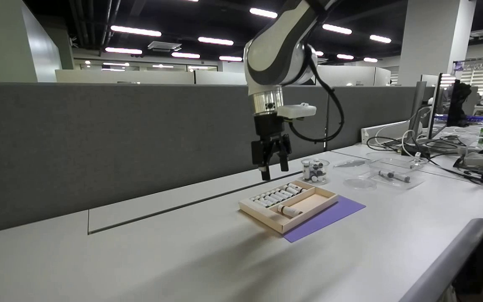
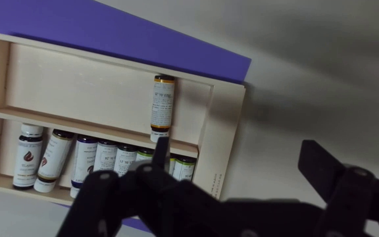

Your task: Take the object in the lower segment of the box and put it in the plastic container

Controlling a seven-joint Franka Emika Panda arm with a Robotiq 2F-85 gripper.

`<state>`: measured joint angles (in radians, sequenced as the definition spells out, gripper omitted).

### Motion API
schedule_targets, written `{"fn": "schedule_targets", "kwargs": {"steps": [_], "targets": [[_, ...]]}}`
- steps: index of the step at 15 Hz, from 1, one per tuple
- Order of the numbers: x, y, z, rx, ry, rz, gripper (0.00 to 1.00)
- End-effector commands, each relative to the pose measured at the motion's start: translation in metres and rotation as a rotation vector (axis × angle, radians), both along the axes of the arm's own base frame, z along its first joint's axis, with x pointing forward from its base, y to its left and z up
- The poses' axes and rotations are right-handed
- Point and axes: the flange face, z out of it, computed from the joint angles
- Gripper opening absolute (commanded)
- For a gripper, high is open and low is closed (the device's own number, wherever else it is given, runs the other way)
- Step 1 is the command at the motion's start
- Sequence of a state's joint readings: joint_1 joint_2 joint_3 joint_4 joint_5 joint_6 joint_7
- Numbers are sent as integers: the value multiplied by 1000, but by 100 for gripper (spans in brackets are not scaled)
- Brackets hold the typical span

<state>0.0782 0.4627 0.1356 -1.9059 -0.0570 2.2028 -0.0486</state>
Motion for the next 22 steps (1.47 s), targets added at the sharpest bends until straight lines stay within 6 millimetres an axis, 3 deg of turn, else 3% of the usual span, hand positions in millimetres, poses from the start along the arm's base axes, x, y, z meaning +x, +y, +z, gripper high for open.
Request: {"fn": "schedule_targets", "kwargs": {"steps": [1, 2, 5, 9, 17, 22], "targets": [[22, 11, -32, -61, 119, -80, 100], [9, 5, -24, -11, 60, -17, 100], [16, 10, -43, -38, 116, -44, 100], [20, 11, -40, -42, 115, -52, 100], [34, -65, -95, -37, 64, -149, 100], [32, -80, -131, -29, 96, -164, 100]]}}
